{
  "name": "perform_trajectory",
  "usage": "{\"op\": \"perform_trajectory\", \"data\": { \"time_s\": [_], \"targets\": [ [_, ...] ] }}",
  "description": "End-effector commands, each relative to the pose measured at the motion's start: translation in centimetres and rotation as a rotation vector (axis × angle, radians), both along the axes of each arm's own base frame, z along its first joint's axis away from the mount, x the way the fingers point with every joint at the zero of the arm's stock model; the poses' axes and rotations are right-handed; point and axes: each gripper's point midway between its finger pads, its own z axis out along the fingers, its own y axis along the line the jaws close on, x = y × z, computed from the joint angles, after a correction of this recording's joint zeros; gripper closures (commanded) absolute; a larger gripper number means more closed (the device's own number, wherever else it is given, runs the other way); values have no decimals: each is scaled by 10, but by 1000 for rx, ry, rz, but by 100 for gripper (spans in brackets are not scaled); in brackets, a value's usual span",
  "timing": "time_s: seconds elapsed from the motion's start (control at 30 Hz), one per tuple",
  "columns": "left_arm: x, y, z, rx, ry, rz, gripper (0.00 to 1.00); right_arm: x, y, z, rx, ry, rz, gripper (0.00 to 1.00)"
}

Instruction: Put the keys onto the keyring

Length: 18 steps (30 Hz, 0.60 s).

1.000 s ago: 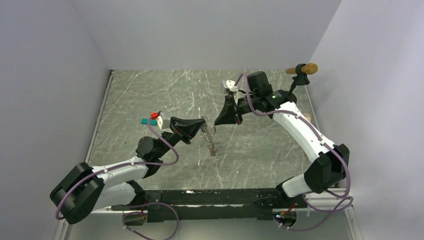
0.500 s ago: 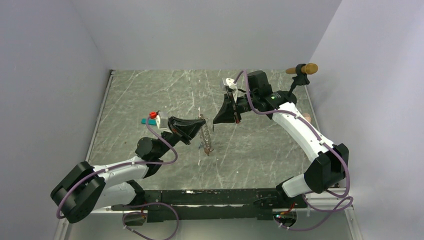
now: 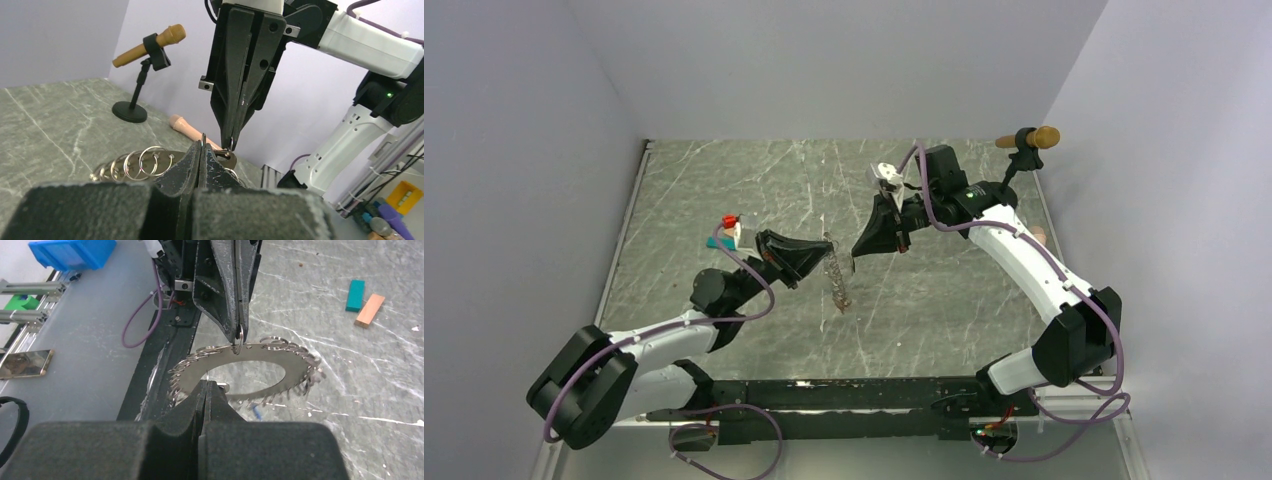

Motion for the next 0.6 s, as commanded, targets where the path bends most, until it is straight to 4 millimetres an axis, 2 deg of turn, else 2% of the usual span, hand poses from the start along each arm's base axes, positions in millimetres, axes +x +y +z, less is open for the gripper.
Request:
{"op": "perform_trajectory", "data": {
  "time_s": [0.0,0.17,0.57],
  "targets": [
    [-16,3,37,-94,-51,-95,100,-7,0,19,66,-30,47,100],
    [-22,-2,41,-109,-53,-164,100,-4,2,18,60,-3,27,100],
    [-19,-5,39,-91,-64,-165,100,4,6,12,36,23,-22,100]
  ]
}}
